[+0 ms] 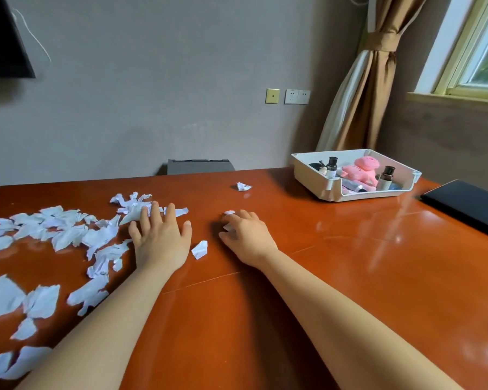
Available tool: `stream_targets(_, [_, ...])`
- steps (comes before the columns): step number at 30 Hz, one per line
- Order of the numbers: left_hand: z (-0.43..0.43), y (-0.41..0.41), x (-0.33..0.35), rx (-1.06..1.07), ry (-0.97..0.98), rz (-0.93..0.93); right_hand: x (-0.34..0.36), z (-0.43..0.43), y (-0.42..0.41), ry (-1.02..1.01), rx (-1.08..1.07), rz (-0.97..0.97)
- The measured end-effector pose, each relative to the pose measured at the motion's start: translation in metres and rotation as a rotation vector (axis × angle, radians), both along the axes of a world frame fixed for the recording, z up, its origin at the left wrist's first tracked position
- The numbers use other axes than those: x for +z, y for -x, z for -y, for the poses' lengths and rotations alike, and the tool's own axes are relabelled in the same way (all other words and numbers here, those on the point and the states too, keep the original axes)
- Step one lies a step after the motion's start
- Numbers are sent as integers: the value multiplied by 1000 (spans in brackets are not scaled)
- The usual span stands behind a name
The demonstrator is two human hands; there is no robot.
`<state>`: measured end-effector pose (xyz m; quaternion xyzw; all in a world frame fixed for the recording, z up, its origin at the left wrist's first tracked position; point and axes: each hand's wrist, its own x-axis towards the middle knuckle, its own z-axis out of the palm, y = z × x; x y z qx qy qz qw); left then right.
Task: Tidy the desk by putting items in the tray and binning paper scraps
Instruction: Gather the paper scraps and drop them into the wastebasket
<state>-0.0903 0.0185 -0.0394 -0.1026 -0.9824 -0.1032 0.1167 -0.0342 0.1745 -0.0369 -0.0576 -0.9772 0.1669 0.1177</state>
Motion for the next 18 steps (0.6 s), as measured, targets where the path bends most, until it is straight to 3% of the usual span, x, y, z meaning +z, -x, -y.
stream_targets(11, [-3, 49, -1, 93, 2, 27, -7, -10, 25, 20, 93, -168])
stream_targets(18, [-6, 68, 0, 178, 29, 9, 2, -30, 48, 234, -150, -380])
